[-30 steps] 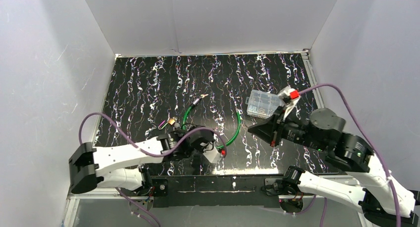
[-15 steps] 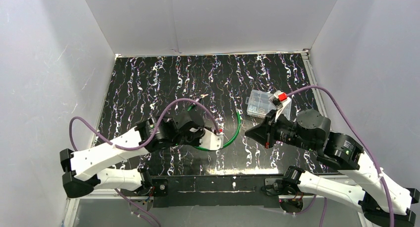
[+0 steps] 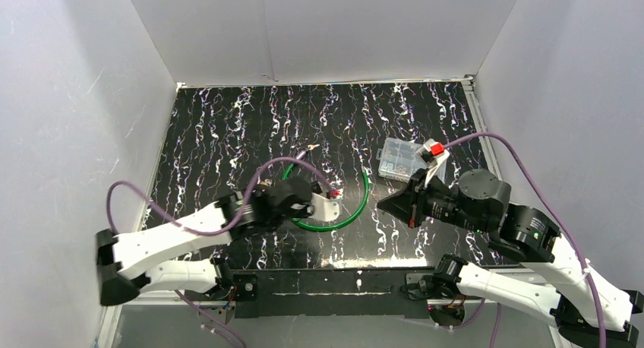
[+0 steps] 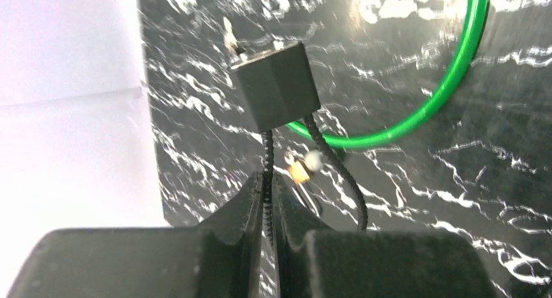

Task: Unlock with the key
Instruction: Pick up the lock from the center of the board, then place the lock at the center of the board.

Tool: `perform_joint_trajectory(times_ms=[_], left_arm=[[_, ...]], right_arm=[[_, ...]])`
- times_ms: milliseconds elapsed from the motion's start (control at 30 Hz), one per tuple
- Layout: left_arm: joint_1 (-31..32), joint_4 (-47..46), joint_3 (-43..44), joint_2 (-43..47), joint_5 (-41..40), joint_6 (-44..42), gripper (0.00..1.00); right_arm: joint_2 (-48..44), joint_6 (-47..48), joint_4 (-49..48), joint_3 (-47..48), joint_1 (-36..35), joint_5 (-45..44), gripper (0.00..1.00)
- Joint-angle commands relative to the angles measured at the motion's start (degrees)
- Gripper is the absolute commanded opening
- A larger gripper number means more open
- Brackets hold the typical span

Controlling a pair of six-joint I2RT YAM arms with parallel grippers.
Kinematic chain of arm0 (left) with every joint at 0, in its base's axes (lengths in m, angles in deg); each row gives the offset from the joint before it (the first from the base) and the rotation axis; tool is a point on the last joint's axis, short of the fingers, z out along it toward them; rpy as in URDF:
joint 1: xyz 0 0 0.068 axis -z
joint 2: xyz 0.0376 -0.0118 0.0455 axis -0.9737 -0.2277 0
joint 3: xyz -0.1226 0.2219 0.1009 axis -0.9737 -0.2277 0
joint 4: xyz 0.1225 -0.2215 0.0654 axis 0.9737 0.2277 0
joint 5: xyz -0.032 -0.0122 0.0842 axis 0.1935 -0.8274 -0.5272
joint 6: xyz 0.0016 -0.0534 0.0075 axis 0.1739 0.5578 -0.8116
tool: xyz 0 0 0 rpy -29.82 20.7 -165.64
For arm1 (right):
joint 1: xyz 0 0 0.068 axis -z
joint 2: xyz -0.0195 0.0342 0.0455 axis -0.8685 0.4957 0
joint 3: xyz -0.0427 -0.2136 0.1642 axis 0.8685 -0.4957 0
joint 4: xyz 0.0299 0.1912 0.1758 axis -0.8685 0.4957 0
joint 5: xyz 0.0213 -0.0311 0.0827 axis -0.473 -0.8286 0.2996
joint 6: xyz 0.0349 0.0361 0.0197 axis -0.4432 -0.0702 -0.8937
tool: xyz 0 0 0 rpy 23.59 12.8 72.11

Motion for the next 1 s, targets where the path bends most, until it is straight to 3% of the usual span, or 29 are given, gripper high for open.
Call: perform_joint_trajectory(times_ms=[0, 200, 467, 600, 733, 967], left_arm=[[0.55, -16.2, -5.88, 16.62, 8.26, -14.74, 0.0], [1.26, -39.87, -18.92, 30.27, 16.36, -46.55, 0.0], [1.29, -69.28, -22.34, 28.42, 24.3, -75.47, 0.0], [1.26, -79.11, -20.6, 26.24, 26.83, -80.73, 0.0], [1.26, -79.07, -19.88, 27.84, 32.55, -81.96, 0.0], [1.26, -83.74, -21.21, 26.51, 34.78, -85.98, 0.0]], right_arm=[[2.53, 3.16, -0.02, 3.96, -0.06, 1.55, 0.01], [9.36, 6.62, 2.38, 14.65, 0.03, 9.65, 0.01], [17.2, 6.03, -0.08, 22.66, 0.03, 23.69, 0.01], [17.38, 5.82, -1.22, 22.52, 0.41, 25.31, 0.01], [15.49, 4.08, -3.92, 19.36, 0.64, 26.02, 0.01], [11.1, -0.12, -11.86, 13.13, 1.35, 27.77, 0.01]])
